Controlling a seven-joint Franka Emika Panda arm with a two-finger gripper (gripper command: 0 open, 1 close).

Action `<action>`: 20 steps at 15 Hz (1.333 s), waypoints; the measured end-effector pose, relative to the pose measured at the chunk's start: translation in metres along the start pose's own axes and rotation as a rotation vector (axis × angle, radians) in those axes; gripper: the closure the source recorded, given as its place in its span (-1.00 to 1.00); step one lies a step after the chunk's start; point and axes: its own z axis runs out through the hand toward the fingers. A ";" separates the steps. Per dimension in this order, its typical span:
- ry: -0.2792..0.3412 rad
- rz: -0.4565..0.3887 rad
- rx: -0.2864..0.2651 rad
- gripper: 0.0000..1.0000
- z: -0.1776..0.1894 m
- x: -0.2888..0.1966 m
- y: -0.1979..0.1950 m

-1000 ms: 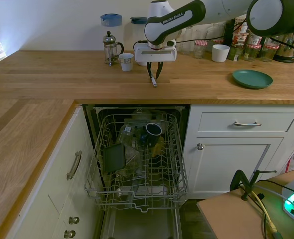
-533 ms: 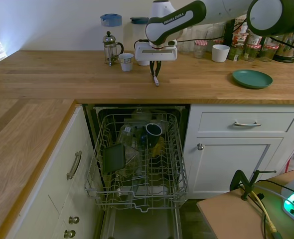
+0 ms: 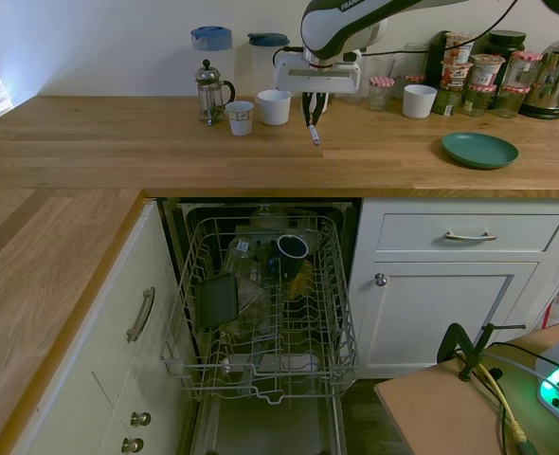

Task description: Put the fork in the dishwasher

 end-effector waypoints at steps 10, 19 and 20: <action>0.007 -0.007 -0.001 1.00 -0.029 -0.091 0.094; 0.011 0.035 0.020 1.00 0.012 -0.222 0.158; 0.016 0.041 0.014 1.00 0.027 -0.234 0.164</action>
